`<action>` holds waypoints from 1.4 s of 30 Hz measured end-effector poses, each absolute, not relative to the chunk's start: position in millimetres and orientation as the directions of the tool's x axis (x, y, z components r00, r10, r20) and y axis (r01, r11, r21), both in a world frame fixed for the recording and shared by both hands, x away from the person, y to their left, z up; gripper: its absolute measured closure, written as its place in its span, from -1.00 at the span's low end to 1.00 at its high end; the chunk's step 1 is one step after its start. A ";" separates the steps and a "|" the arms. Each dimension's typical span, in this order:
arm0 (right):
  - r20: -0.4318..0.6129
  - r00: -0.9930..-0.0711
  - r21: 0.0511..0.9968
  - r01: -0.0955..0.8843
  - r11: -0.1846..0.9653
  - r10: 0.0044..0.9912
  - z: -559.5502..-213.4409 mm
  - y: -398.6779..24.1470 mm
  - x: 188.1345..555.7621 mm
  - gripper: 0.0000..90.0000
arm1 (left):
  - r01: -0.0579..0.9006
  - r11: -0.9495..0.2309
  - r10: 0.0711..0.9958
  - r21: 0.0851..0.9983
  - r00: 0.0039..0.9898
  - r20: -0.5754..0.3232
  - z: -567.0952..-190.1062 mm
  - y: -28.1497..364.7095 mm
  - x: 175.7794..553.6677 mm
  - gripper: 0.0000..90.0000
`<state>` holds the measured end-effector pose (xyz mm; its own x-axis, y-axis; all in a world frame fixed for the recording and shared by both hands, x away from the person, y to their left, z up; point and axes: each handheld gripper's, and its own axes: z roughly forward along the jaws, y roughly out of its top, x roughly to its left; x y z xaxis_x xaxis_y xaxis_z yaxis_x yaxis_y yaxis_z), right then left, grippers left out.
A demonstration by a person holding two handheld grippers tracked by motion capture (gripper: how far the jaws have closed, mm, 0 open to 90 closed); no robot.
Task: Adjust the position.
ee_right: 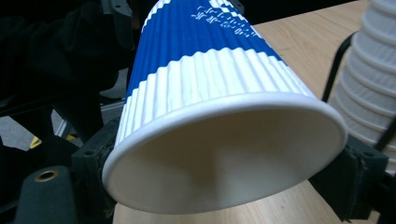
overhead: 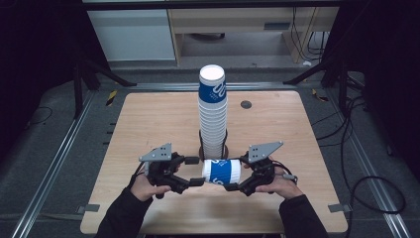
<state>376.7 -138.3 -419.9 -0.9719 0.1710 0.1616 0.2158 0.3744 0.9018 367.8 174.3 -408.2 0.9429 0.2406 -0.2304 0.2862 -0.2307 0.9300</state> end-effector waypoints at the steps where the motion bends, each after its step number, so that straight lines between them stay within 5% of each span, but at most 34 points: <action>1: 0.156 -0.972 0.900 0.214 0.380 0.177 -418.1 -140.9 378.1 -0.65 | 0.287 -0.235 0.249 0.929 0.941 -0.228 -408.5 175.3 368.5 -0.54; 20: 0.016 -0.990 0.778 0.101 0.620 0.141 -412.2 -113.2 388.4 -0.66 | 0.280 -0.414 0.240 0.866 0.951 -0.193 -426.4 161.7 369.2 -0.61; 42: 0.019 -0.999 0.720 0.045 0.693 0.044 -421.1 -86.4 381.9 -0.66 | 0.237 -0.517 0.182 0.823 0.969 -0.165 -436.2 150.2 366.6 -0.45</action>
<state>381.9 -86.4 -421.1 -0.9988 0.0444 0.0191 0.0445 0.6930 0.7196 366.6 150.2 -436.2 0.9695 0.1818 -0.1646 0.2366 -0.5166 0.8229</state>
